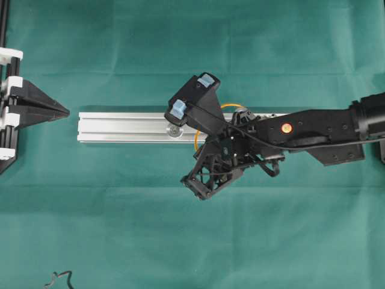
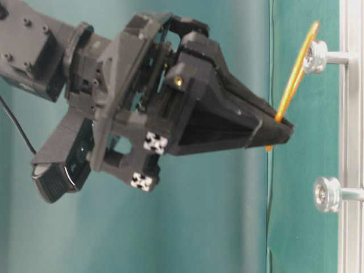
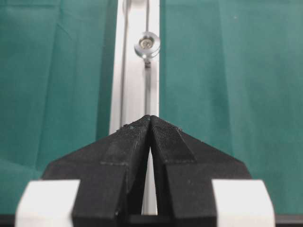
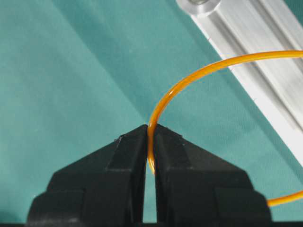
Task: Hook the rubber onto the shaft.
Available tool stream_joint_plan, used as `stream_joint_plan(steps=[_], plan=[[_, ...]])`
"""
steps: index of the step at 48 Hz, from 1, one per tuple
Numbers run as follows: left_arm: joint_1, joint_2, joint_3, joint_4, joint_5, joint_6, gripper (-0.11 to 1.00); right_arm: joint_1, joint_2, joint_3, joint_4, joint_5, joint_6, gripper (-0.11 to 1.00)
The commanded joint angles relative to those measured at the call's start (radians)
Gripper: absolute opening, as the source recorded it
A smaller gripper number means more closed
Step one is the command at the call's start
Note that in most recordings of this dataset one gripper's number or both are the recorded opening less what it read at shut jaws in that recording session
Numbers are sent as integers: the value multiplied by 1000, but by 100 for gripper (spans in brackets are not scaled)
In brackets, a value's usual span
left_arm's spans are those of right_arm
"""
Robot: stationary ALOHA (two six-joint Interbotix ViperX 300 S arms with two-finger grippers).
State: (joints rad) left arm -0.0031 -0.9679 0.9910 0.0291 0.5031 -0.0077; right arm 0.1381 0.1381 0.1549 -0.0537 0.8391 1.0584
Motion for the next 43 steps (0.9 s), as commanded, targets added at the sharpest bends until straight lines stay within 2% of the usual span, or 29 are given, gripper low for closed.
stream_joint_plan(steps=[1, 12, 43], plan=[[2, 8, -31, 2, -5, 2, 0, -11, -6, -35, -6, -8, -2, 6], [2, 6, -31, 2, -5, 2, 0, -34, 15, -64, -25, -8, -2, 6], [2, 6, -31, 3, -6, 2, 0, -58, 100, -167, -31, -11, -9, 6]])
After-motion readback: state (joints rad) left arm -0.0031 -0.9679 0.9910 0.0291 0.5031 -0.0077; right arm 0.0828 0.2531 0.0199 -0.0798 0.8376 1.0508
